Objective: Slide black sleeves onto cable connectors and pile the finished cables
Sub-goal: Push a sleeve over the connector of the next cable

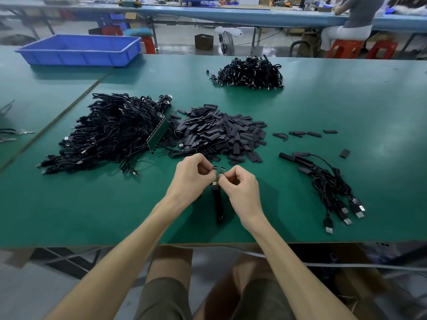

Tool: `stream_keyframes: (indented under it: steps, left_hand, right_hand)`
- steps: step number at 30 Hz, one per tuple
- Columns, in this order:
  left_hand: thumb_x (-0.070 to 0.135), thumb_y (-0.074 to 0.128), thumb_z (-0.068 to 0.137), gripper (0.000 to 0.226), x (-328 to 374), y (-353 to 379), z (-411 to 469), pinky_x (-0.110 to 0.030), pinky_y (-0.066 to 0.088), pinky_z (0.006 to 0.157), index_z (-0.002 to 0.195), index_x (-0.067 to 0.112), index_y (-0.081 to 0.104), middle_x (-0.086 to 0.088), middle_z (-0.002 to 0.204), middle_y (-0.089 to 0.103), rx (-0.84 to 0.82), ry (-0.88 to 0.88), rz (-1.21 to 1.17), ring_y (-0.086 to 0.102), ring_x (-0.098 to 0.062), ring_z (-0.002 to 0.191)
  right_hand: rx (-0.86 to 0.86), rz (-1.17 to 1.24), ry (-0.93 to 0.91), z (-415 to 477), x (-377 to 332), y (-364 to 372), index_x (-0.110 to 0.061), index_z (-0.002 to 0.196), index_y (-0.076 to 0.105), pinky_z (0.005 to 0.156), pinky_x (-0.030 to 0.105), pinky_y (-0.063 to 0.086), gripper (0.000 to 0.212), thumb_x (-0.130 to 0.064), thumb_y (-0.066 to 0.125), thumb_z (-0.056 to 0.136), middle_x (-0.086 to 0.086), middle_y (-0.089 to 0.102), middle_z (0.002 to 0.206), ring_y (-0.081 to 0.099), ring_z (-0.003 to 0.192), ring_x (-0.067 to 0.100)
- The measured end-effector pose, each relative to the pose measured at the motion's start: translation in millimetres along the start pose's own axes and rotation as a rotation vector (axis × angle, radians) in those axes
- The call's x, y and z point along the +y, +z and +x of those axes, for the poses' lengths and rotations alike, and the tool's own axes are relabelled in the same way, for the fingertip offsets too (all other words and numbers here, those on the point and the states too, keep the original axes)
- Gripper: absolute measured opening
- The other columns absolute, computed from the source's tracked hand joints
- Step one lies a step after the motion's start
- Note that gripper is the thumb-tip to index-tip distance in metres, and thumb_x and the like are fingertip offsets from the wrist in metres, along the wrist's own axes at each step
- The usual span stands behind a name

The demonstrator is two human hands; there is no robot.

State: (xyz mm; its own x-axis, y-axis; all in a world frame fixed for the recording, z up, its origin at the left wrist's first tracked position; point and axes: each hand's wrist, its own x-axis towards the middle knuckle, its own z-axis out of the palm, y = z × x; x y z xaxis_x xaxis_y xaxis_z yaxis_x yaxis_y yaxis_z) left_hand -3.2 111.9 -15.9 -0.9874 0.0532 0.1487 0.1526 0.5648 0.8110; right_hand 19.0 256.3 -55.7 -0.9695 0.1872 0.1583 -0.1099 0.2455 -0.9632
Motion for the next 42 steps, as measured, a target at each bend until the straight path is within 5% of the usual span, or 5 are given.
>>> stream_keyframes:
  steps: [6, 14, 21, 30, 42]
  left_hand:
    - [0.012, 0.065, 0.095, 0.007, -24, -38, 14, -0.031, 0.052, 0.072, 0.094, 0.018, 0.062, 0.003, 0.088, 0.065, 0.045, -0.013, 0.308, 0.062, -0.017, 0.082]
    - [-0.004, 0.055, 0.094, 0.021, -41, -51, 19, -0.042, 0.044, 0.084, 0.114, 0.003, 0.056, -0.017, 0.112, 0.057, 0.195, 0.064, 0.826, 0.052, -0.035, 0.102]
    - [0.005, 0.054, 0.1, 0.038, -15, -9, 44, -0.039, 0.043, 0.101, 0.135, 0.015, 0.06, -0.004, 0.128, 0.058, -0.073, 0.461, 0.746, 0.051, -0.026, 0.119]
    - [0.009, 0.056, 0.094, 0.043, -21, 20, 36, -0.035, 0.026, 0.106, 0.134, 0.025, 0.058, 0.005, 0.148, 0.039, -0.208, 0.543, 0.825, 0.033, -0.02, 0.135]
    - [0.029, 0.066, 0.097, 0.025, -23, 1, 24, -0.033, 0.037, 0.094, 0.119, 0.017, 0.067, -0.002, 0.111, 0.057, -0.23, 0.404, 0.588, 0.05, -0.024, 0.108]
  right_hand:
    - [0.017, 0.077, 0.057, -2, -5, 1, -0.015, 0.085, 0.066, 0.075, 0.041, 0.054, 0.016, -0.024, 0.067, 0.098, -0.006, 0.075, 0.08, 0.061, 0.07, 0.007]
    - [0.044, 0.236, 0.071, 1, -3, 1, -0.013, 0.1, 0.062, 0.075, 0.014, 0.052, 0.009, -0.015, 0.055, 0.106, -0.002, 0.079, 0.085, 0.075, 0.083, 0.012]
    - [0.051, 0.196, 0.042, 2, -1, 1, -0.02, 0.098, 0.071, 0.082, 0.024, 0.057, 0.013, -0.022, 0.061, 0.104, -0.004, 0.077, 0.086, 0.073, 0.086, 0.013]
    - [0.094, 0.188, 0.036, 3, 1, 1, -0.017, 0.096, 0.074, 0.083, 0.029, 0.058, 0.016, -0.018, 0.06, 0.104, -0.003, 0.078, 0.087, 0.073, 0.085, 0.013]
    - [0.087, 0.287, 0.043, 3, 5, -3, -0.025, 0.097, 0.074, 0.082, 0.022, 0.055, 0.009, -0.021, 0.08, 0.091, -0.009, 0.077, 0.095, 0.072, 0.093, 0.009]
